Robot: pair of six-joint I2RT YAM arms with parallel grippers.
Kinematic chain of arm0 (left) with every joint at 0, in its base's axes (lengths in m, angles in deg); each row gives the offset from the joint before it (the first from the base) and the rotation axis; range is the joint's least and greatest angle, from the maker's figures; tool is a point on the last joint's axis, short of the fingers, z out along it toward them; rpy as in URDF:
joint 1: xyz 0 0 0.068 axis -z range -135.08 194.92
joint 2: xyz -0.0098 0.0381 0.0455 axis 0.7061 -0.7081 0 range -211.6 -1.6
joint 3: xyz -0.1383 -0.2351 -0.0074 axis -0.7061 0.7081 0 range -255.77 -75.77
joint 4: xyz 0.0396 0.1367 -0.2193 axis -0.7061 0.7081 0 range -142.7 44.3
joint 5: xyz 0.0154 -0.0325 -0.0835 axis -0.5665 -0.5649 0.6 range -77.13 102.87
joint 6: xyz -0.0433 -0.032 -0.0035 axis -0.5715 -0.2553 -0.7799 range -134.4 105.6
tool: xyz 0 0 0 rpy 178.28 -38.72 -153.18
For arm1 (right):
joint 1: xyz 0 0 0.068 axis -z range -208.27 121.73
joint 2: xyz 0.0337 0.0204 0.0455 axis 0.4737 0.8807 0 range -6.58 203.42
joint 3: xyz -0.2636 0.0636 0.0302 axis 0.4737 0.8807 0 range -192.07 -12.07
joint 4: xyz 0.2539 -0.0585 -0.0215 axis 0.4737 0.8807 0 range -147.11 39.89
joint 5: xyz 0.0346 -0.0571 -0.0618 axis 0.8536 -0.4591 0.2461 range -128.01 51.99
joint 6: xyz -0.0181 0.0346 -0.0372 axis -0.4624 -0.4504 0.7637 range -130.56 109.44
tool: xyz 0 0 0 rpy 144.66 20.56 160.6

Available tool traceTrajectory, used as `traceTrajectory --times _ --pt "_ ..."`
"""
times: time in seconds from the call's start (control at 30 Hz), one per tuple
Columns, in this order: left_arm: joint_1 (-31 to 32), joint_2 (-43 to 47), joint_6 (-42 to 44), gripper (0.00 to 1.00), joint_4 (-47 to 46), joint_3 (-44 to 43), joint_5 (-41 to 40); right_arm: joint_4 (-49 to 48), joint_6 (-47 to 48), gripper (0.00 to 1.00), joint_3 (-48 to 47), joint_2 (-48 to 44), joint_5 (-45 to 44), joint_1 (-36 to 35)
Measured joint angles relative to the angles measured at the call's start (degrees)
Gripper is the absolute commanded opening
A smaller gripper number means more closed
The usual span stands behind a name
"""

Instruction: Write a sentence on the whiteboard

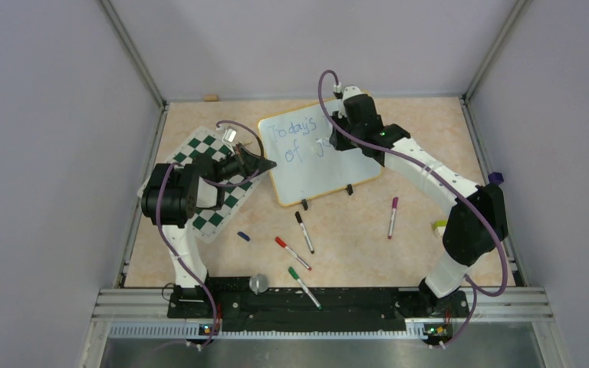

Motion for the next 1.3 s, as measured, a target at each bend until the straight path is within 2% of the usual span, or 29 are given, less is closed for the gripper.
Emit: traceTrajectory --times 0.5,0.87,1.3 --pt "0.0 0.0 0.0 0.00 0.0 0.0 0.0 -1.3 -0.5 0.00 0.0 -0.2 1.3 0.1" --pt "0.0 0.0 0.1 0.00 -0.2 0.0 0.1 -0.9 -1.7 0.00 0.3 -4.7 2.7 4.9" --pt "0.0 0.0 0.1 0.00 -0.2 0.0 0.1 -1.0 -2.1 0.00 3.6 -5.0 2.6 4.9"
